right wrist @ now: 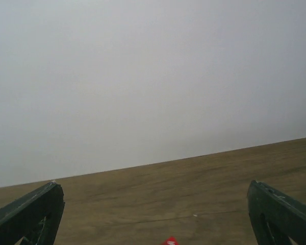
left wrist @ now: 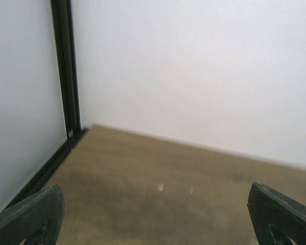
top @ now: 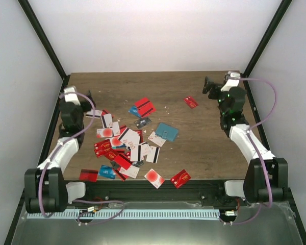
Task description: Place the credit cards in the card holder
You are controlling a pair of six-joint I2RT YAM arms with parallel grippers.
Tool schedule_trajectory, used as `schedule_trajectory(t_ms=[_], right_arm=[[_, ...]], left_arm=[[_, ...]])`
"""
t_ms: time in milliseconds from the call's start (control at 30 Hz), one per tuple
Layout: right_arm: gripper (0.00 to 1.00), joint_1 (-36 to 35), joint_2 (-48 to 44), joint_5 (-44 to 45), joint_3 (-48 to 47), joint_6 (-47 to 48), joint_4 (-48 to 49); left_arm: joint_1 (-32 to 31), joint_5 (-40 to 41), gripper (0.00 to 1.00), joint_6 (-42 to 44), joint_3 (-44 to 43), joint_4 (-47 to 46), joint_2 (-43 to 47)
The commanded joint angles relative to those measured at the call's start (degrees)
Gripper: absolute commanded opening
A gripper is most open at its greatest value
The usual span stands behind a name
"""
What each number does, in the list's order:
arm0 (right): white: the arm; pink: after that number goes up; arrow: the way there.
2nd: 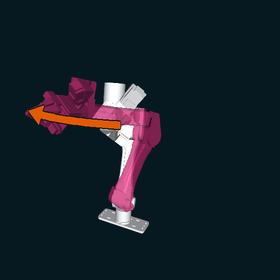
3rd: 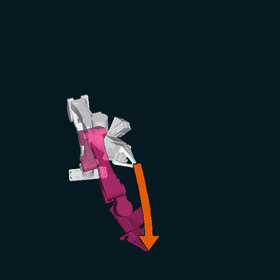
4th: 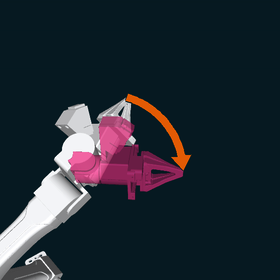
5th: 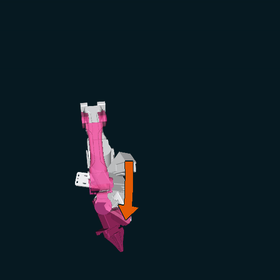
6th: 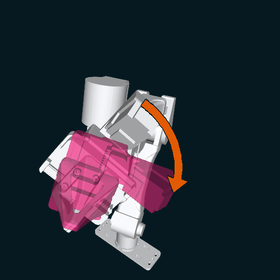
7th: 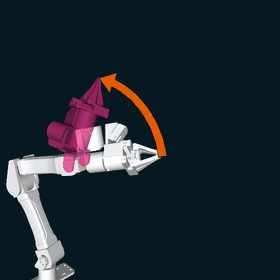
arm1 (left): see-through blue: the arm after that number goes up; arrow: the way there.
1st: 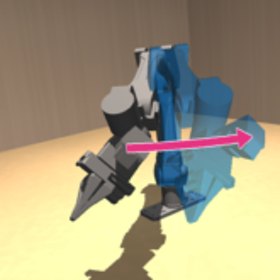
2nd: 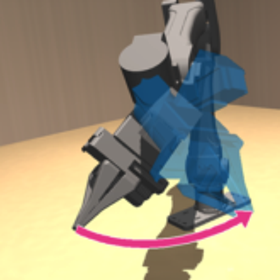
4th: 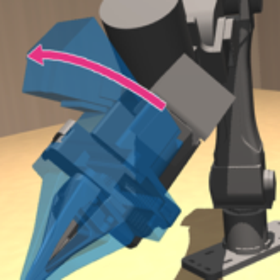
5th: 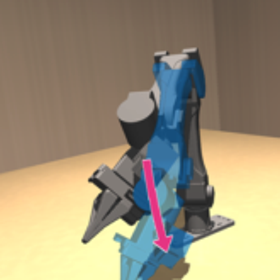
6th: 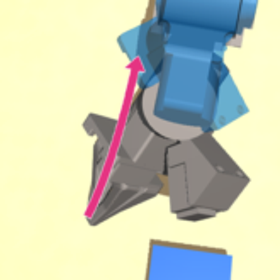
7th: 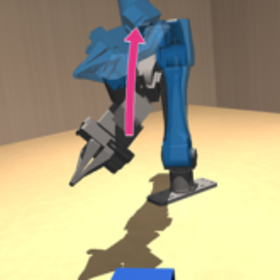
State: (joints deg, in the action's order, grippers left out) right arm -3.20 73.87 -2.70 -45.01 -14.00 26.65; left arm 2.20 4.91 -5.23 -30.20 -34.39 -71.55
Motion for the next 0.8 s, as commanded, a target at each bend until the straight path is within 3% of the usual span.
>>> schedule_trajectory(t_ms=[0,133,200,367,567,767], right_arm=[[1.00,-0.2,3.9,-7.9,-8.4,-6.9,-21.2],[1.00,-0.3,9.5,-15.2,-13.8,-7.4,-30.7],[0.99,-0.6,11.5,-19.6,-13.7,-7.8,-34.1],[0.94,-7.6,15.2,-22.7,-11.5,-7.7,-39.0],[0.93,-17.8,17.2,-20.5,-8.5,-8.8,-38.3],[0.86,-20.1,22.4,-19.4,-9.4,-8.5,-40.1]], left_arm=[[-0.2,6.5,1.00,-12.1,-11.2,32.5,6.1],[0.1,6.3,1.00,-22.2,-8.5,37.1,9.9],[0.9,2.0,1.00,-24.2,-7.2,37.8,9.8],[1.0,-21.4,1.00,-28.1,-4.8,33.5,1.4],[-16.4,-16.8,0.99,-29.6,-5.2,35.8,1.4],[-31.0,-15.4,0.85,-32.7,-6.8,36.9,-1.8]])
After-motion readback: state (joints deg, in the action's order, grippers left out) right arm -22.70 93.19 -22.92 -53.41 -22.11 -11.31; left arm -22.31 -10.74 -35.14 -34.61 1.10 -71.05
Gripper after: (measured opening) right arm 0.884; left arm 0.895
